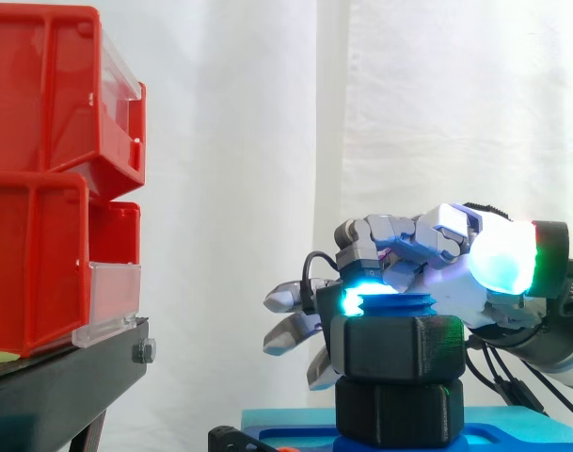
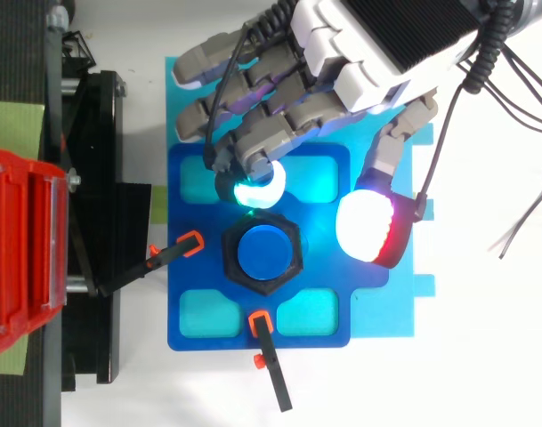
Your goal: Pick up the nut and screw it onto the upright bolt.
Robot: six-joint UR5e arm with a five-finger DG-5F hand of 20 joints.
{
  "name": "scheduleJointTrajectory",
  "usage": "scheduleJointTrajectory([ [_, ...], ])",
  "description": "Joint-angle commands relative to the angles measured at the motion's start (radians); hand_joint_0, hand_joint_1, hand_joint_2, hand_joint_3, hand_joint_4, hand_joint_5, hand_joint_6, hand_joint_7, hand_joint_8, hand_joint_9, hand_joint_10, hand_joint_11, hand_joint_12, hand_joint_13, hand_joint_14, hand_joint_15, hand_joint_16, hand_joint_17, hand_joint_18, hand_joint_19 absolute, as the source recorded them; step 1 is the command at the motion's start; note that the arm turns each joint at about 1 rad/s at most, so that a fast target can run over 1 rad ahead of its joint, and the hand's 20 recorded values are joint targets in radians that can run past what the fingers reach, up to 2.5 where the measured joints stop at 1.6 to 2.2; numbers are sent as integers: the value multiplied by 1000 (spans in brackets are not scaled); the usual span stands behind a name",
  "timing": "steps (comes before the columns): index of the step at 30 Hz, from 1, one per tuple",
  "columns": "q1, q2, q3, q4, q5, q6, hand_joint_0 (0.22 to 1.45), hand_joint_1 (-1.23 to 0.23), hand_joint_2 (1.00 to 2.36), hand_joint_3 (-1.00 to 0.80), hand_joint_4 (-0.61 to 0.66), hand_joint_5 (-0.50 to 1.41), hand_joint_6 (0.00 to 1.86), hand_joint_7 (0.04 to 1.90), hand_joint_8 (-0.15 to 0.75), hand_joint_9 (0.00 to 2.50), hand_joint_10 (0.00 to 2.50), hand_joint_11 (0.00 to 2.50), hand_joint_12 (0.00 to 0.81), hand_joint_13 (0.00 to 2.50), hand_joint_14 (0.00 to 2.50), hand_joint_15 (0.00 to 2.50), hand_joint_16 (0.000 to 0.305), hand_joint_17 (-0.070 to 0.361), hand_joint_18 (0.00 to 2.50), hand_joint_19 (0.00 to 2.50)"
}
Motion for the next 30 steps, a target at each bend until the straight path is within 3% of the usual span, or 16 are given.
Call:
scheduleJointTrajectory([
  [1,-4,0,0,-1,-1,0,493,-131,1000,-500,132,33,581,1437,291,1094,0,0,291,751,0,0,30,67,471,0],
  [7,-7,0,0,1,-9,0,495,-148,1000,-500,114,53,585,1428,270,1259,0,0,270,842,0,0,26,58,581,5],
  [10,-7,0,0,1,-9,0,492,-144,1000,-500,166,47,500,1552,283,1222,0,0,287,808,0,0,28,63,540,0],
  [14,-7,0,0,1,-9,0,488,-132,1000,-500,230,-19,505,1290,289,1144,0,0,301,749,0,0,30,68,468,5],
  [15,-7,0,2,1,-9,2,486,-131,1000,-500,253,-53,505,1113,289,1090,0,0,308,730,0,0,32,71,458,8],
  [17,-7,0,11,1,-9,6,485,-130,1000,-500,271,-77,504,975,283,1054,0,0,311,715,0,0,33,74,454,24],
  [20,-9,0,54,-2,-29,32,480,-130,1000,-500,222,-119,503,768,266,950,0,0,318,689,0,0,34,78,430,41],
  [22,-9,0,106,-13,-65,60,479,-131,1000,-500,211,-135,502,706,260,927,0,0,319,674,0,0,35,79,414,41],
  [25,-9,0,135,-22,-85,72,478,-134,1000,-500,191,-152,501,647,257,885,0,0,319,658,0,0,35,80,391,38],
  [30,-1,0,138,-24,-85,74,476,-135,1000,-500,181,-158,501,622,252,843,0,0,321,624,0,0,35,79,365,50],
])
